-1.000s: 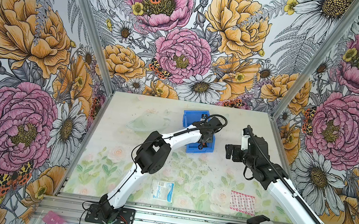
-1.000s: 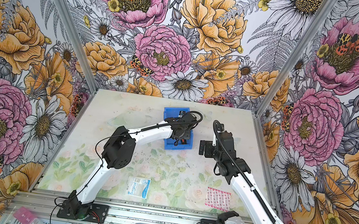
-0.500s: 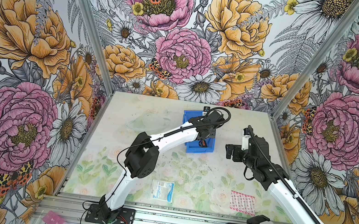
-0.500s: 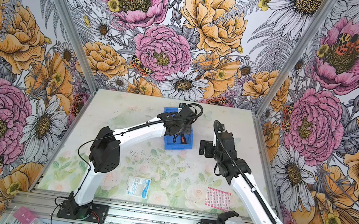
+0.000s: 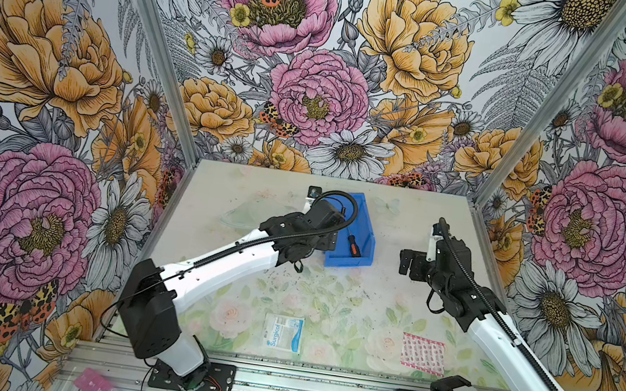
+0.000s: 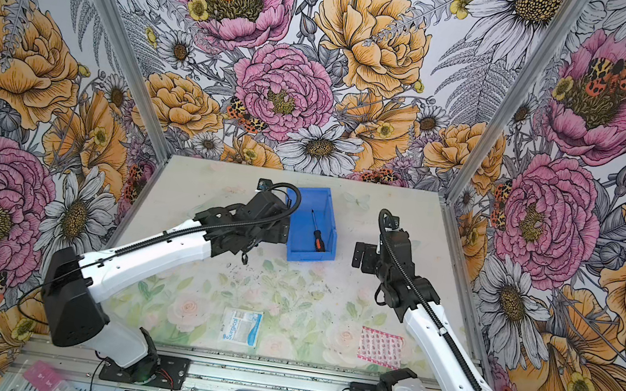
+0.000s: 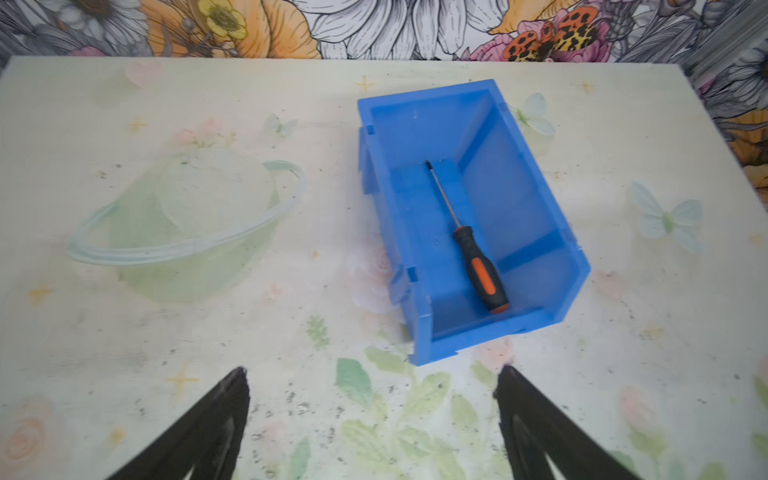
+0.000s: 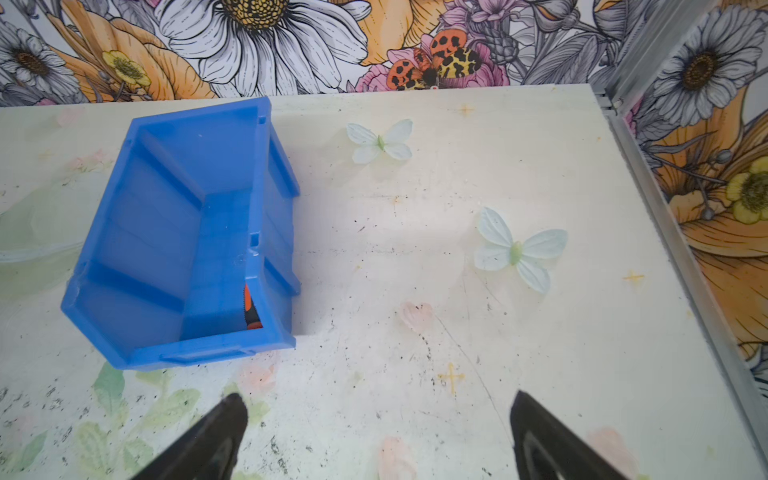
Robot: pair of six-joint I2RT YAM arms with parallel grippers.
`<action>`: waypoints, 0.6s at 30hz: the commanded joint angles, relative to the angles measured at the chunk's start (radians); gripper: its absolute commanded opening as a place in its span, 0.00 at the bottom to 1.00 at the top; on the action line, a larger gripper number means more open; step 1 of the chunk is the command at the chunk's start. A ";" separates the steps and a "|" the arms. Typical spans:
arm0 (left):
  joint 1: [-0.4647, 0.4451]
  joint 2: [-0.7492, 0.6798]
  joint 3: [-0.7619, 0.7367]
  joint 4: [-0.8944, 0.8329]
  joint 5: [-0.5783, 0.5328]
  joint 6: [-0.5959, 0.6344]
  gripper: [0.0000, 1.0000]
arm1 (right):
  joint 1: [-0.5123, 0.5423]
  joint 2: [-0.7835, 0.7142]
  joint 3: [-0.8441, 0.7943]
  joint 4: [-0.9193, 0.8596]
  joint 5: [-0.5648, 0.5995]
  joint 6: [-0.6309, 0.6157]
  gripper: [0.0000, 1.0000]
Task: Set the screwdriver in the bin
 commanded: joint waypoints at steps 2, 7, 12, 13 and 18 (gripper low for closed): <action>0.140 -0.195 -0.211 0.070 0.009 0.050 0.99 | -0.053 -0.003 -0.009 0.001 0.084 0.071 1.00; 0.347 -0.403 -0.463 0.198 0.042 0.036 0.99 | -0.108 0.000 -0.106 0.025 0.249 0.104 0.99; 0.525 -0.487 -0.638 0.370 0.047 0.118 0.99 | -0.139 -0.090 -0.236 0.173 0.238 -0.006 1.00; 0.545 -0.495 -0.674 0.413 0.058 0.173 0.99 | -0.140 -0.106 -0.268 0.217 0.239 -0.043 1.00; 0.575 -0.506 -0.786 0.567 0.063 0.392 0.98 | -0.165 -0.104 -0.356 0.301 0.242 -0.123 1.00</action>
